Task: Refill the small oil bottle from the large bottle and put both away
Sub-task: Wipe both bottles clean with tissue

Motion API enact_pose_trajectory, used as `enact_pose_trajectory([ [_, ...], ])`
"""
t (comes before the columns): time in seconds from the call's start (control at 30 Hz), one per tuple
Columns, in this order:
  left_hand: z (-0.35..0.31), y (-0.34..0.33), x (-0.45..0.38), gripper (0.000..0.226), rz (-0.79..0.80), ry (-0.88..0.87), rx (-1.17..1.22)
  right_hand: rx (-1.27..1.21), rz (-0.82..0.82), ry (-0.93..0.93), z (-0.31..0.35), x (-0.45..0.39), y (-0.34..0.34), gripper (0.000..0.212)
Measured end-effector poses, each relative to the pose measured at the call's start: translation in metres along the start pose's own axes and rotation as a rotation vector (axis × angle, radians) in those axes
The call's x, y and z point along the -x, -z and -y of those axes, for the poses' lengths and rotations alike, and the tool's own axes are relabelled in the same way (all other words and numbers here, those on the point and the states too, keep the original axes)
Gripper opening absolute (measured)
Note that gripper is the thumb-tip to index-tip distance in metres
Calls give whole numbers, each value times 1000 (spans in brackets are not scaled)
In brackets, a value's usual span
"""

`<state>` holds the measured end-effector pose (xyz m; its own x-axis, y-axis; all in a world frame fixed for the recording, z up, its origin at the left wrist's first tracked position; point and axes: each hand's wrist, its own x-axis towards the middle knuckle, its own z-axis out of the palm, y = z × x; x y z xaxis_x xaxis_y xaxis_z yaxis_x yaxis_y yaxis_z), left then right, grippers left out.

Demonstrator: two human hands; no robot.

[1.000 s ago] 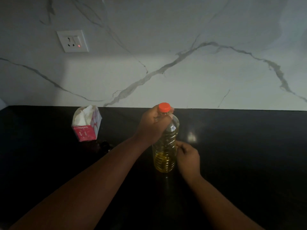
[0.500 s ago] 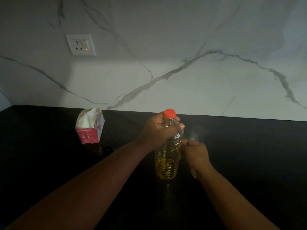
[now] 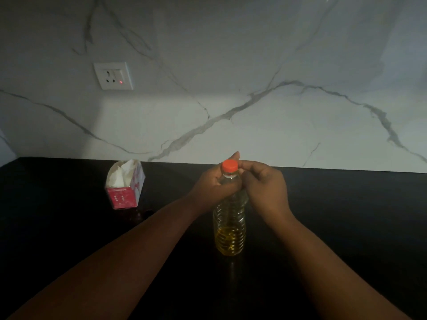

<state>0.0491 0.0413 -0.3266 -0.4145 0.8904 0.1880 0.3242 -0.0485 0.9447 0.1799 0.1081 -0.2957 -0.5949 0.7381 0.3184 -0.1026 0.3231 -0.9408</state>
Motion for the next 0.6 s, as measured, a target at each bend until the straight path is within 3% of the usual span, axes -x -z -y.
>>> enact_pose_trajectory([
  [0.23, -5, 3, -1, 84, 77, 3, -34, -411, 117, -307, -38, -14, 12, 18],
  [0.33, -8, 2, -1, 81, 88, -9, -60, -368, 197, -413, -60, -9, 8, 17],
  [0.47, -9, 1, 0, 74, 75, -23, -62, -344, 184, -433, -92, 2, 2, 18],
  [0.6, -6, 3, -2, 80, 31, -44, -93, -326, 221, -557, -120, 14, 4, 20],
])
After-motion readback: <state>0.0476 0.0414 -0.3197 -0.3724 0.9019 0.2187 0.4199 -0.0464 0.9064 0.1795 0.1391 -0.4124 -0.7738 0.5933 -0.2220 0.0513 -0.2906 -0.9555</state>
